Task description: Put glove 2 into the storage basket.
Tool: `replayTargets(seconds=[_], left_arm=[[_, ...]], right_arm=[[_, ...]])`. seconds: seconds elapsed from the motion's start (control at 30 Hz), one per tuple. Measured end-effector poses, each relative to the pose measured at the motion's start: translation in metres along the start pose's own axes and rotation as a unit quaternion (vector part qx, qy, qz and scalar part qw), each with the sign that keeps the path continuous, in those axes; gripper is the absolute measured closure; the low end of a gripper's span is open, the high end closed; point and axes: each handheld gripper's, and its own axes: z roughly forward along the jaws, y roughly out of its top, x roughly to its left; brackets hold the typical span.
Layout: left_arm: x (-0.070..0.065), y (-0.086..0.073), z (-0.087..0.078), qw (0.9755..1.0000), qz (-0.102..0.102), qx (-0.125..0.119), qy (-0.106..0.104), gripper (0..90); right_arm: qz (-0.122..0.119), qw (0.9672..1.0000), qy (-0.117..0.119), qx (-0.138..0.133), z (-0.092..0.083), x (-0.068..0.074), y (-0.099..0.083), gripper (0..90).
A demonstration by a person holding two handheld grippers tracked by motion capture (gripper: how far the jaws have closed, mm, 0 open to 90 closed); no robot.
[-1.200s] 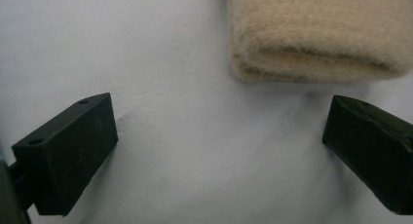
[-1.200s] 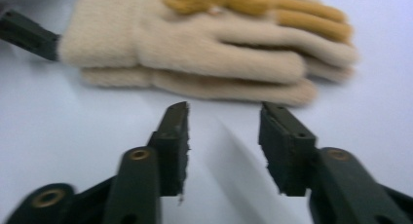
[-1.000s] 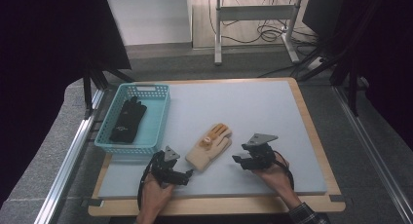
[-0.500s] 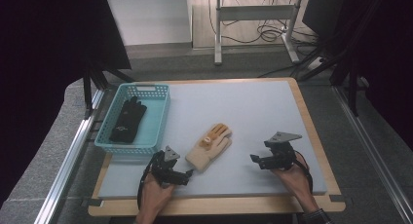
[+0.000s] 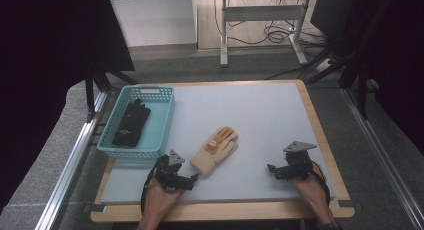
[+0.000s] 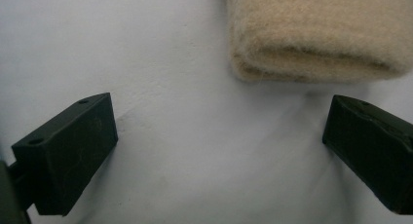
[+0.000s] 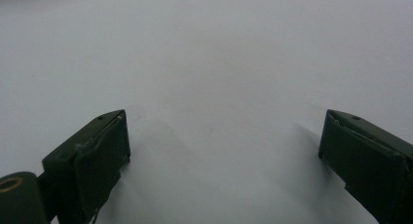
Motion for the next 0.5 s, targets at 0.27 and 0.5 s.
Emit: replayTargets(seconds=[0.27, 0.5], left_arm=[[0.0004, 0.0002, -0.0003, 1.0000, 0.000, 0.001, -0.001, 0.0], [0.0032, -0.0001, -0.0027, 0.9999, 0.008, -0.001, -0.008, 2.2]], right_arm=[[0.002, 1.0000, -0.004, -0.002, 0.0004, 0.0000, -0.0010, 4.3], [0.003, 1.0000, -0.003, -0.002, 0.0004, 0.0000, -0.0012, 4.3]])
